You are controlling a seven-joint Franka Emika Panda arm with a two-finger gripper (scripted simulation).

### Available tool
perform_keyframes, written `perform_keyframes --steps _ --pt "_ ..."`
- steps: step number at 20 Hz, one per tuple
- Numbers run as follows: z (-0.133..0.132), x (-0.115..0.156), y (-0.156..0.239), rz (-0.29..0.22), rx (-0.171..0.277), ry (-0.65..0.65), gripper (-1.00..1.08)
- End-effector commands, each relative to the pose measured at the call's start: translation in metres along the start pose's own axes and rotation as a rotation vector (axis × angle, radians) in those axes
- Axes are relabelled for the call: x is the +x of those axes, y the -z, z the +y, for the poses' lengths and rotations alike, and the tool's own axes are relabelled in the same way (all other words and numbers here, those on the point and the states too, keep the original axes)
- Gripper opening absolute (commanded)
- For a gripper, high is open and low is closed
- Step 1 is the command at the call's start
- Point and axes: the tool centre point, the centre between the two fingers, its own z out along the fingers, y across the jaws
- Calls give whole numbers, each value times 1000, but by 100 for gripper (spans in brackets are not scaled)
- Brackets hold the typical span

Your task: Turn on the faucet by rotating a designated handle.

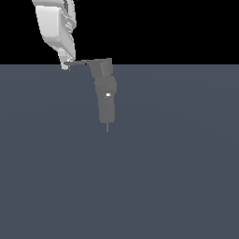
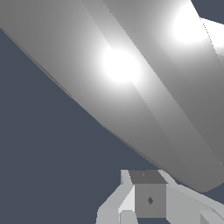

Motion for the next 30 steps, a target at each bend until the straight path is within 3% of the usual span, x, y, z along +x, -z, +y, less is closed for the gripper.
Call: perform_keyframes --steps 1,23,25,30 --pt "8 11 1 1 -1 -8 -100" --pt "70 63 4 -1 1 -5 -100" --pt "68 53 -1 1 -7 8 -100" --pt "70 89 1 0 -4 4 -100"
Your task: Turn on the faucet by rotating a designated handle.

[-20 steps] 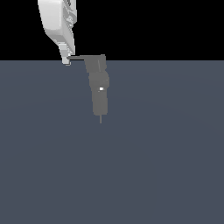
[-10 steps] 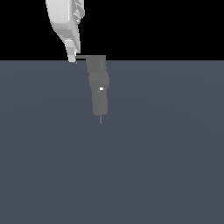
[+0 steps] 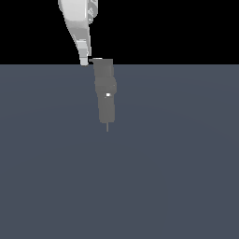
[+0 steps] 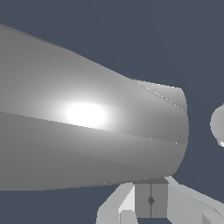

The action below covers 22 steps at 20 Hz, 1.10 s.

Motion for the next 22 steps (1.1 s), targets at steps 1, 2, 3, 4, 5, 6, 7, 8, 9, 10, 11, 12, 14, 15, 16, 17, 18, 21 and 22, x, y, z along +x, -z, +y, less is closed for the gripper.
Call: perform_keyframes --steps 1,2,3,4,5,6,7,8,9,10,11,12,14,15,16,17,18,21,22 --pt "1 32 2 -1 5 -28 -100" --pt "1 40 2 -2 6 -29 -100" --pt "2 47 2 -2 6 -29 -100" --pt "3 54 3 -2 7 -30 -100" --pt "3 61 3 -2 7 -31 -100" --pt "4 68 3 -2 8 -32 -100" --pt "4 75 3 -2 8 -32 -100" --pt "5 82 4 -2 9 -33 -100" --pt "5 89 4 -2 9 -34 -100" --pt "6 96 4 -3 10 -35 -100" --pt "6 102 5 -3 10 -35 -100" --pt "6 102 5 -3 10 -35 -100" --pt "2 79 0 -1 -1 -1 -100" --pt "-1 83 1 -1 0 -2 -100" --pt "-3 86 1 -1 0 -3 -100" --pt "-5 89 1 -1 0 -4 -100" --pt "-7 93 1 -1 1 -5 -100" --pt "-14 102 1 -2 2 -8 -100" --pt "-16 105 2 -2 2 -9 -100"
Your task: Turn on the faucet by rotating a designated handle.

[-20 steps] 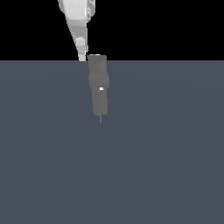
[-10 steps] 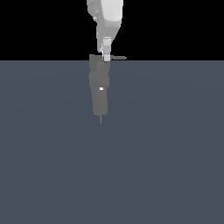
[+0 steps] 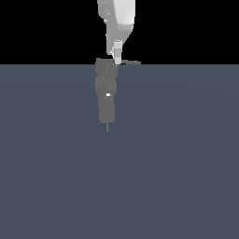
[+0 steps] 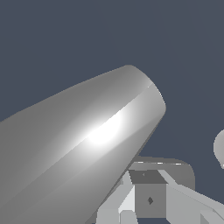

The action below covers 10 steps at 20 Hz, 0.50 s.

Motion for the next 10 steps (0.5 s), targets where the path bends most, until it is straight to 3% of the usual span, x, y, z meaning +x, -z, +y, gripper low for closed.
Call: perform_keyframes --steps 1,10 --pt "-4 21 -5 -1 -5 -24 -100" --pt "-22 49 -4 -2 -2 -33 -100"
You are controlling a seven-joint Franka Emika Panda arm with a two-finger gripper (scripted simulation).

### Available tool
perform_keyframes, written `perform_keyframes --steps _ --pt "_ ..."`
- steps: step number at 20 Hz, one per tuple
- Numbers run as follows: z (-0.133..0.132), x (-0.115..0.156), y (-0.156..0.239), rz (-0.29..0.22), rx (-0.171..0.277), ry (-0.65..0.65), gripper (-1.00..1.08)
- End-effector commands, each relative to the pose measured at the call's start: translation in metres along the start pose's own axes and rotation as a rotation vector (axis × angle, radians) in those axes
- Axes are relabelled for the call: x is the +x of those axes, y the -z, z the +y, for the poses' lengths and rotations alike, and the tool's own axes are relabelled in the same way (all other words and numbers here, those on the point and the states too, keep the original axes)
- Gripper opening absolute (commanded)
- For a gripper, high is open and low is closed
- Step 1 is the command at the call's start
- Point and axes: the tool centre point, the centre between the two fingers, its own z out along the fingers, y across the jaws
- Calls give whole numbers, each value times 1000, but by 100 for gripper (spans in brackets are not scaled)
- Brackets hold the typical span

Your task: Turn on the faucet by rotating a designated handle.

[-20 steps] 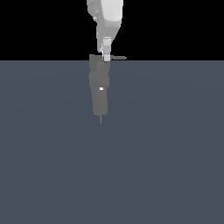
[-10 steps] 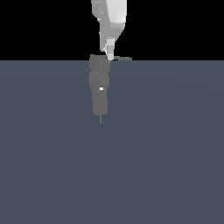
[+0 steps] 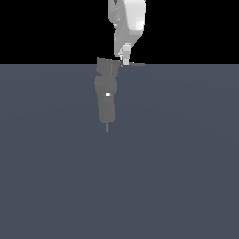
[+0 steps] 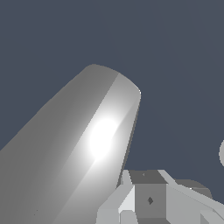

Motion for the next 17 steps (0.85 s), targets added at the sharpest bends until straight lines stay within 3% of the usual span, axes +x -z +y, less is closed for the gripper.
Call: perform_keyframes --steps 1,17 --pt "-3 23 -3 0 -3 -28 -100" --pt "-30 65 -2 -1 1 -42 -100"
